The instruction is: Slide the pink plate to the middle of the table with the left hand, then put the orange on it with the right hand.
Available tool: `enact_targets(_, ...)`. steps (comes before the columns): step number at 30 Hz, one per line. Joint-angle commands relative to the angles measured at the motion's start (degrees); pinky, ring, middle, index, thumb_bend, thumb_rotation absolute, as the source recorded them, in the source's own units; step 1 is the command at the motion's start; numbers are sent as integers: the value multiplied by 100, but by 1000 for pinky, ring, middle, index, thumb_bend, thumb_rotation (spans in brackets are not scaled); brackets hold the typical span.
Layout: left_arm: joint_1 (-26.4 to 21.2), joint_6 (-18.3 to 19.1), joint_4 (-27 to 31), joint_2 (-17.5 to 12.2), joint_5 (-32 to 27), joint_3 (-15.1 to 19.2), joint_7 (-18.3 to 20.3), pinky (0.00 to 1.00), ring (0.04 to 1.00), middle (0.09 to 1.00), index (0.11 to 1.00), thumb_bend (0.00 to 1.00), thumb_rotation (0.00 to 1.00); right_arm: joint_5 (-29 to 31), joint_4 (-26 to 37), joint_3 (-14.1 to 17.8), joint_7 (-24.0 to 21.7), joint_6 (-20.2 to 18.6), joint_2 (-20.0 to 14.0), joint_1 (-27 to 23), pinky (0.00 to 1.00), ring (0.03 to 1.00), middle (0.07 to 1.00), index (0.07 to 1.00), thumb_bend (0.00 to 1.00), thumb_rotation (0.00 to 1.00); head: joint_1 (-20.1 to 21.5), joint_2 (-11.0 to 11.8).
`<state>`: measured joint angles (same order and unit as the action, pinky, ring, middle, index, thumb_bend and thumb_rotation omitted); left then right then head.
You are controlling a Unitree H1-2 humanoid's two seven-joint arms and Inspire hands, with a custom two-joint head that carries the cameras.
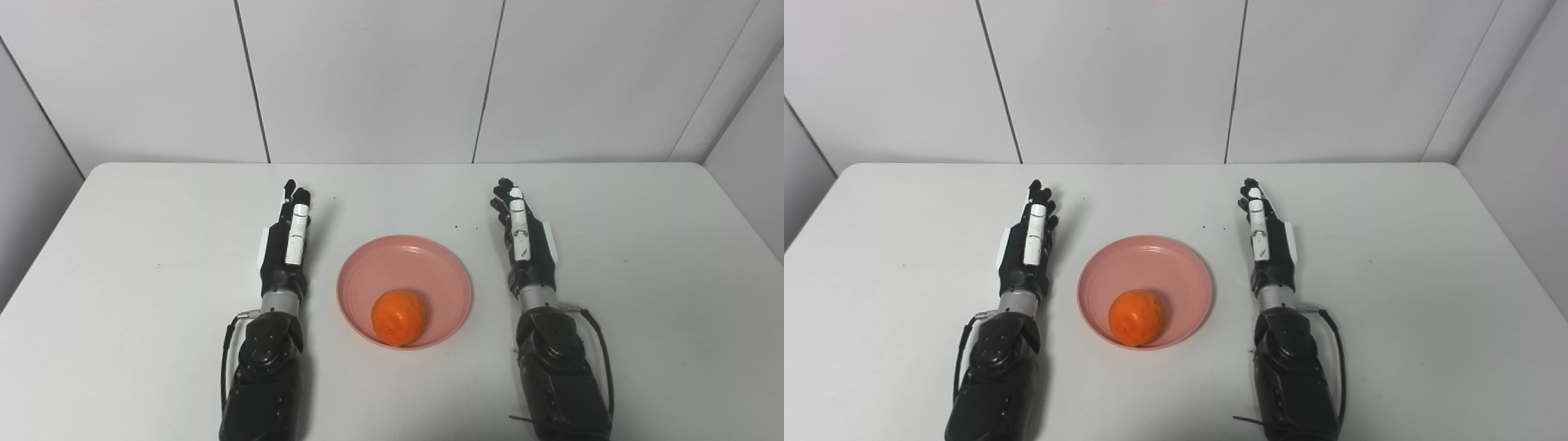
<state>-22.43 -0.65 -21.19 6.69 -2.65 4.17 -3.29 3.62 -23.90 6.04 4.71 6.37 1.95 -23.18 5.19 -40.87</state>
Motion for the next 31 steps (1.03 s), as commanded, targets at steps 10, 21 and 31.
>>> enact_targets(10, 193, 453, -233, 36, -106, 24, -25, 1000, 1000, 1000, 1000, 802, 888, 55, -278, 20, 26, -73, 55, 270, 1000, 910, 909, 888, 782, 993, 11, -8)
enact_targets(21, 196, 422, -271, 20, -97, 9, 7, 1000, 1000, 1000, 1000, 807, 898, 12, -277, -3, 26, -79, 33, 285, 1000, 913, 909, 890, 783, 1000, 14, -14)
enact_targets(31, 205, 442, -249, 28, -102, 12, 7, 1000, 1000, 1000, 1000, 803, 889, 64, -299, 24, 23, -69, 47, 273, 1000, 913, 908, 883, 766, 998, 12, -18)
